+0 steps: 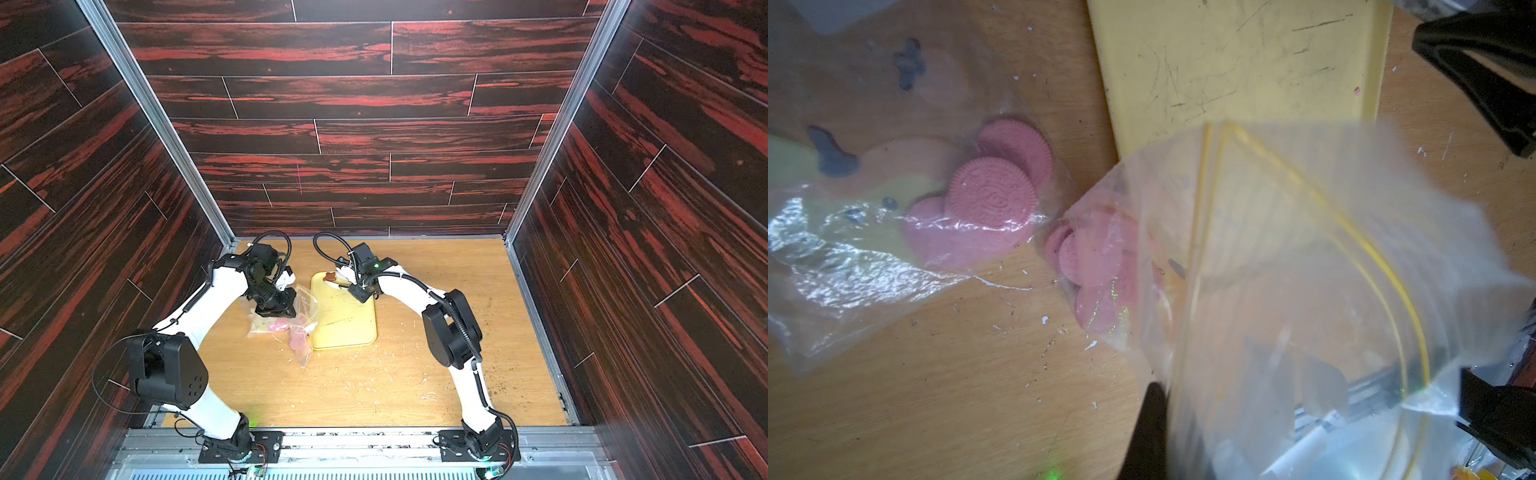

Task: Put the cookies into a resealable bag to prevent moisture
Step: Pick up the cookie from the tray.

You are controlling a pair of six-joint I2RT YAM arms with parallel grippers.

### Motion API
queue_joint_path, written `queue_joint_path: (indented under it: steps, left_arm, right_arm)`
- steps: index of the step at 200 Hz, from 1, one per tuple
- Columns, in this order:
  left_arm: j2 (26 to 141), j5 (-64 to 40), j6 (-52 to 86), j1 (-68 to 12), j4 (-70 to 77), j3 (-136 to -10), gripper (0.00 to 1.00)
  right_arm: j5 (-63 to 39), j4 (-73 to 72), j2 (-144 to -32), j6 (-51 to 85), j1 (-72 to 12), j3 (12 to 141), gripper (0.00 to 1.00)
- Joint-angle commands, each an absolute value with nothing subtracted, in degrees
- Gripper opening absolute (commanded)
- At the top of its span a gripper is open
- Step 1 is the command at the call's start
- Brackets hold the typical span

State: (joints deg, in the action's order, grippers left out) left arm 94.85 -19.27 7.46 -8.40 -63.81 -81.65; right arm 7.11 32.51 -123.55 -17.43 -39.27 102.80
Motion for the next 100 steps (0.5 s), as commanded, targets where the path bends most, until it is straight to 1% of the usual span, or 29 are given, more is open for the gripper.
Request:
queue_joint_path:
  steps: [1,47,100]
  left_arm:
    - [94.9,-19.2,6.1,-8.2,-64.9,-81.5,0.0]
    - [94.9,-19.2,6.1,-8.2,-65.0,-81.5,0.0]
    - [94.7,-19.3,6.1,-8.2,-65.0,-81.4,0.0]
  right_arm:
    - [7.9,32.6,-125.6,-16.8,-39.7,104.4,0.33]
    - [6.8,31.3,-121.4,-16.9,-39.6,101.7,0.32]
    - [5.1,26.7,-110.6,-16.2,-39.5,92.7,0.31]
